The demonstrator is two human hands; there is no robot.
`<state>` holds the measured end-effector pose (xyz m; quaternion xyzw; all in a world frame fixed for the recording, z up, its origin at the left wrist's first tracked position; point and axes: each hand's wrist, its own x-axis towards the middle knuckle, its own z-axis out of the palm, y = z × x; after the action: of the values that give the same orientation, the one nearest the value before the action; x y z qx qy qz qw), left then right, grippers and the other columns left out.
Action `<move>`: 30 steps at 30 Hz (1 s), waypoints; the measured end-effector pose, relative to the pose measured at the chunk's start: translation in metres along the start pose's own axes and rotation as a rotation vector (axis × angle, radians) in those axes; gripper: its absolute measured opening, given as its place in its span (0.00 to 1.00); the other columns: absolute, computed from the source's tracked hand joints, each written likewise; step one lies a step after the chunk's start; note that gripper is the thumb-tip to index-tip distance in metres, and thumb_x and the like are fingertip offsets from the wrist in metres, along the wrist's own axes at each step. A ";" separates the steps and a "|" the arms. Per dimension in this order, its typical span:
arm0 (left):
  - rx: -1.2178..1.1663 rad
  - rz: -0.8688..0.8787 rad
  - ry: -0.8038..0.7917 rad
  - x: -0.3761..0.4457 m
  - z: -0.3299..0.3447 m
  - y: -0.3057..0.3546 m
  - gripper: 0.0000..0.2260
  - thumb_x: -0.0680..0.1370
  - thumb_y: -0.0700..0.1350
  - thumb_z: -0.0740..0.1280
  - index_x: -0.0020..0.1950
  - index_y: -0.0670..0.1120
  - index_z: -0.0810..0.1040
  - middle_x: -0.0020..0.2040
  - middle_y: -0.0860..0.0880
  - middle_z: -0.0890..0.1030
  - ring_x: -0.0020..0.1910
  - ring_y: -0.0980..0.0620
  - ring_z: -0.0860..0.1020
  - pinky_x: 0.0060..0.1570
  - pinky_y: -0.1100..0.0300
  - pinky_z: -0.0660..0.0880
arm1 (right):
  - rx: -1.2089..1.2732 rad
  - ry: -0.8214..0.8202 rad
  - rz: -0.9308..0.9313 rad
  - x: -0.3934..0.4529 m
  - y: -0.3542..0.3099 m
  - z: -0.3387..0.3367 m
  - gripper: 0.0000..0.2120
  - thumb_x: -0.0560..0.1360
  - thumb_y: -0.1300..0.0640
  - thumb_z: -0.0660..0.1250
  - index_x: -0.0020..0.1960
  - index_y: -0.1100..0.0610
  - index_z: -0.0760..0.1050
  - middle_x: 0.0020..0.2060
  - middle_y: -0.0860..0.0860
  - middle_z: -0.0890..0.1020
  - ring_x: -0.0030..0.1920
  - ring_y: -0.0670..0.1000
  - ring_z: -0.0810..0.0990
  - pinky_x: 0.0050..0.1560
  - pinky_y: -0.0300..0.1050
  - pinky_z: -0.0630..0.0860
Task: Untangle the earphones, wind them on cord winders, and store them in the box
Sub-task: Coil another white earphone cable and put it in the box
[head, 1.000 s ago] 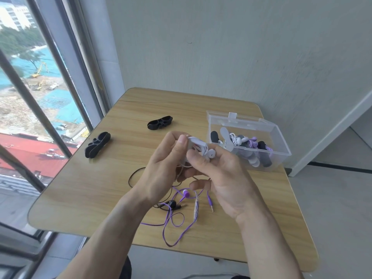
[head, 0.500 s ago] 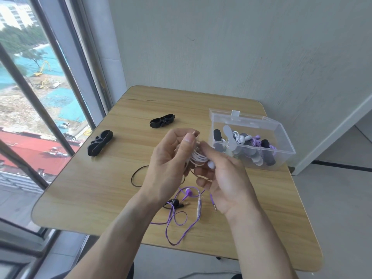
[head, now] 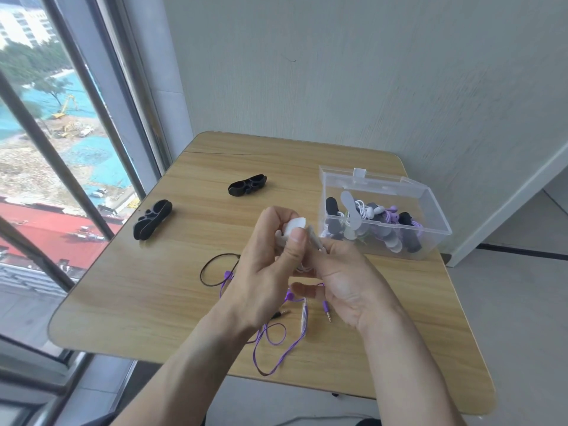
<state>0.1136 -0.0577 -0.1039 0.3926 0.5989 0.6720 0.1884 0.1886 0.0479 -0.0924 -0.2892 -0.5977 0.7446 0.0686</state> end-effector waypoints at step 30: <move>0.571 -0.037 -0.017 0.001 -0.005 -0.003 0.12 0.81 0.37 0.58 0.61 0.49 0.73 0.56 0.49 0.69 0.49 0.59 0.72 0.44 0.71 0.71 | -0.742 0.663 -0.866 -0.002 0.002 0.013 0.13 0.60 0.64 0.80 0.33 0.55 0.77 0.36 0.45 0.80 0.36 0.44 0.78 0.37 0.41 0.74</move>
<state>0.1087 -0.0598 -0.1061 0.4243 0.7694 0.4694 0.0877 0.1843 0.0356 -0.0922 -0.2411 -0.8241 0.2656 0.4383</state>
